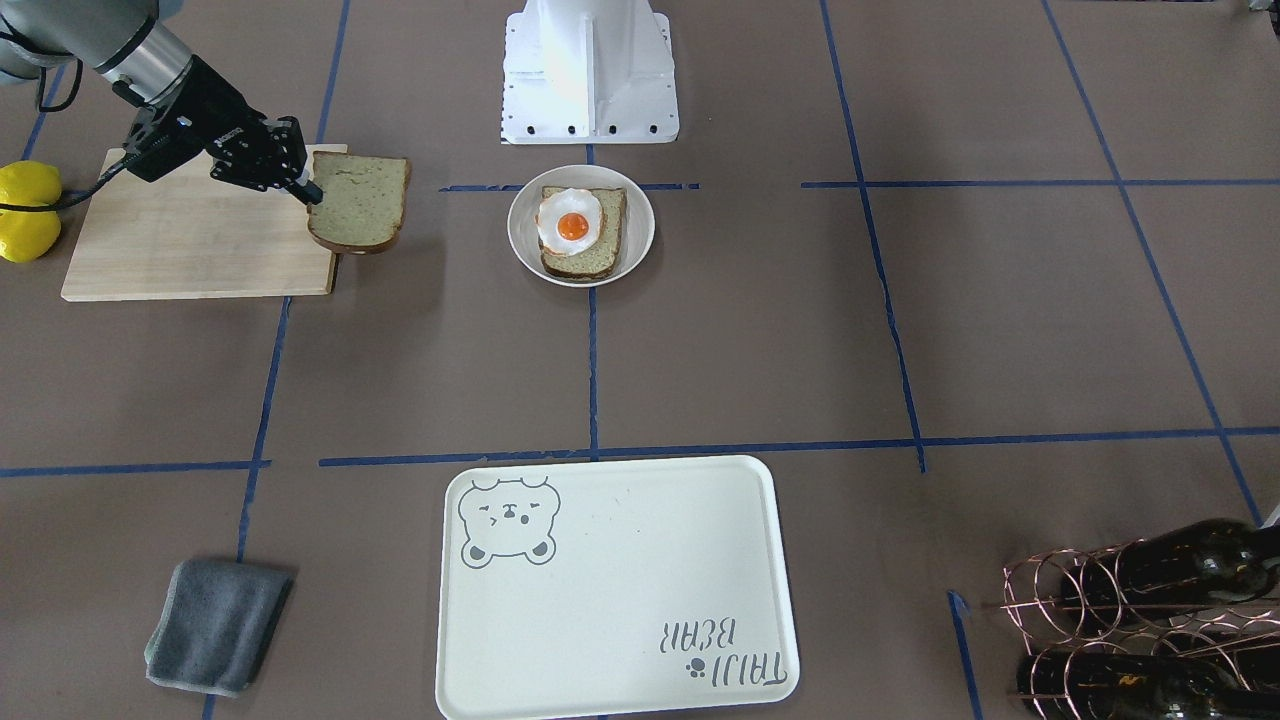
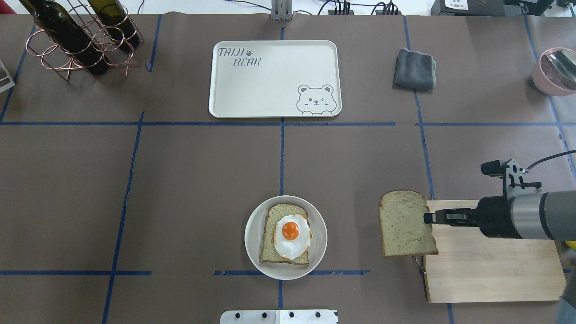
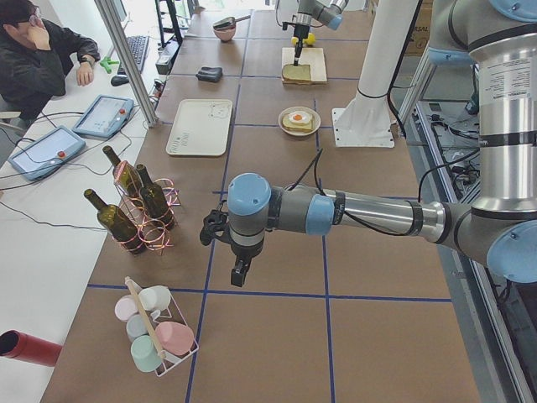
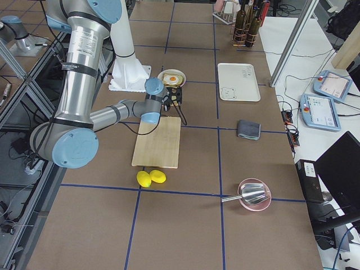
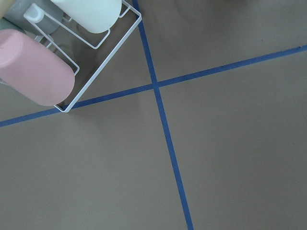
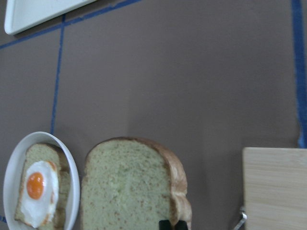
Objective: Make sandwich and place on tray
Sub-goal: 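Lift the bread slice with the right gripper and carry it over the egg plate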
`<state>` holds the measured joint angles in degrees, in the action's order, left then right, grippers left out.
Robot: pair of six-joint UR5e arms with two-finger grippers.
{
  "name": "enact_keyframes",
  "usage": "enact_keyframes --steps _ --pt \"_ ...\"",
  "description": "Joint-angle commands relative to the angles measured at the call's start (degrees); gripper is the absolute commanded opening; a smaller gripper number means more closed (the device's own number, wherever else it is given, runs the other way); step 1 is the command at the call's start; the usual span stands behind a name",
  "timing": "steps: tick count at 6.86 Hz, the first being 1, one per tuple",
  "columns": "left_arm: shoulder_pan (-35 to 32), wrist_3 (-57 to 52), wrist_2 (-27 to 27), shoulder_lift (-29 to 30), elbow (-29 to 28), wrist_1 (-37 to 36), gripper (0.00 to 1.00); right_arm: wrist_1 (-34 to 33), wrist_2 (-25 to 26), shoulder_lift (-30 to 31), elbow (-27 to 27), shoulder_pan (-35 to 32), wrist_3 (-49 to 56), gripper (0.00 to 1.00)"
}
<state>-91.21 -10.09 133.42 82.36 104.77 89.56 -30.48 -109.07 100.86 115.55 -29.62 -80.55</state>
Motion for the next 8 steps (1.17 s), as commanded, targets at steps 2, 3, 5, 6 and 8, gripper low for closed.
enact_keyframes --steps 2,3,5,6,8 --pt "-0.02 -0.02 0.00 0.00 -0.09 0.00 1.00 -15.70 5.23 -17.41 0.12 4.71 -5.75 0.00" --pt "-0.02 -0.02 0.08 0.08 -0.27 0.00 1.00 -19.75 10.32 -20.93 -0.06 9.18 -6.11 0.00" --pt "-0.02 -0.02 0.09 0.08 -0.35 0.00 1.00 -28.45 15.02 -27.97 -0.58 14.48 -6.46 0.00" --pt "-0.02 -0.02 0.09 0.08 -0.36 0.00 1.00 -29.80 17.21 -29.04 -1.46 16.50 -6.98 0.00" --pt "-0.02 0.07 0.09 0.08 -0.36 0.00 1.00 -29.90 17.75 -29.85 -3.57 16.79 -6.99 0.00"
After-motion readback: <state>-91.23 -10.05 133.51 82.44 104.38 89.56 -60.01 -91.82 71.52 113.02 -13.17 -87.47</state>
